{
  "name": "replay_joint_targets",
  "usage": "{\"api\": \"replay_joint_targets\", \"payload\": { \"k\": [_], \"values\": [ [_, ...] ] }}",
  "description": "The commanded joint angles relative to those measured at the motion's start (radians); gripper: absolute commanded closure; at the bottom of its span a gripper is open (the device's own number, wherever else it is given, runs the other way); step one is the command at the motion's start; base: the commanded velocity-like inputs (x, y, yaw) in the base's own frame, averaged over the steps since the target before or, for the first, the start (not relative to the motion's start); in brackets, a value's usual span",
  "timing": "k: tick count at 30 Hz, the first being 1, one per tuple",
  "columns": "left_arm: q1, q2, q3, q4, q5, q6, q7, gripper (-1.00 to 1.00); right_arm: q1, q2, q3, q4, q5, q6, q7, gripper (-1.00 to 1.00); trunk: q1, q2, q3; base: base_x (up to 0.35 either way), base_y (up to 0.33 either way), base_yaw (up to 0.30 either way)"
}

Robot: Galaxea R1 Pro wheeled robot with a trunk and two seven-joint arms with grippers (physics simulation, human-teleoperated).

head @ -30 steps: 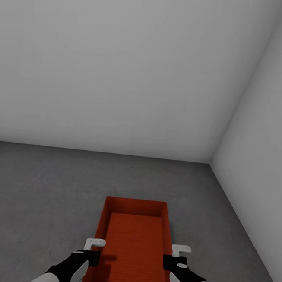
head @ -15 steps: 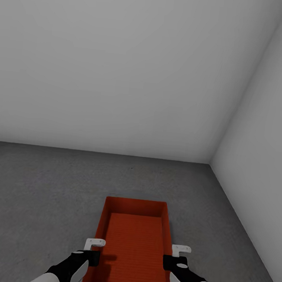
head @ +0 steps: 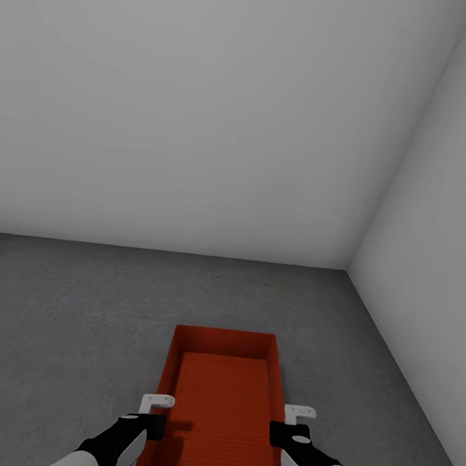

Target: Move the two storage containers from the living room to the garage. In the garage, place one container on the floor and stack the other container on top of it (either order is fine).

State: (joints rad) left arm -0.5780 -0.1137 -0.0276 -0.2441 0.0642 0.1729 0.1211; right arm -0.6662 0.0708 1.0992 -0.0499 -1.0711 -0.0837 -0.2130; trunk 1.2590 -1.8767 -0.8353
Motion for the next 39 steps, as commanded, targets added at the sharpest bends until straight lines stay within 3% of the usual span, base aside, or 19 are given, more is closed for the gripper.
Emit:
{"api": "replay_joint_targets", "payload": {
  "k": [1, 25, 30, 39],
  "values": [
    [0.0, -0.001, -0.021, -0.004, 0.019, 0.005, -0.003, 1.0, -0.001, 0.0, 0.028, 0.021, -0.023, -0.005, -0.011, 1.0, 0.0, 0.0, -0.001, 0.0, 0.0, 0.0],
    [0.0, -0.001, -0.021, -0.004, 0.019, 0.005, -0.003, 1.0, -0.001, 0.0, 0.028, 0.021, -0.023, -0.003, -0.011, 1.0, 0.0, 0.0, -0.001, 0.0, 0.0, 0.0],
    [0.0, -0.001, -0.021, -0.004, 0.019, 0.006, -0.003, 1.0, -0.001, 0.0, 0.028, 0.021, -0.022, -0.004, -0.011, 1.0, 0.019, -0.035, -0.016, 0.0, 0.0, 0.0],
    [0.0, -0.001, -0.021, -0.004, 0.019, 0.005, -0.003, 1.0, -0.001, 0.0, 0.028, 0.021, -0.022, -0.005, -0.011, 1.0, 0.019, -0.035, -0.016, 0.0, 0.0, 0.0]
  ]
}}
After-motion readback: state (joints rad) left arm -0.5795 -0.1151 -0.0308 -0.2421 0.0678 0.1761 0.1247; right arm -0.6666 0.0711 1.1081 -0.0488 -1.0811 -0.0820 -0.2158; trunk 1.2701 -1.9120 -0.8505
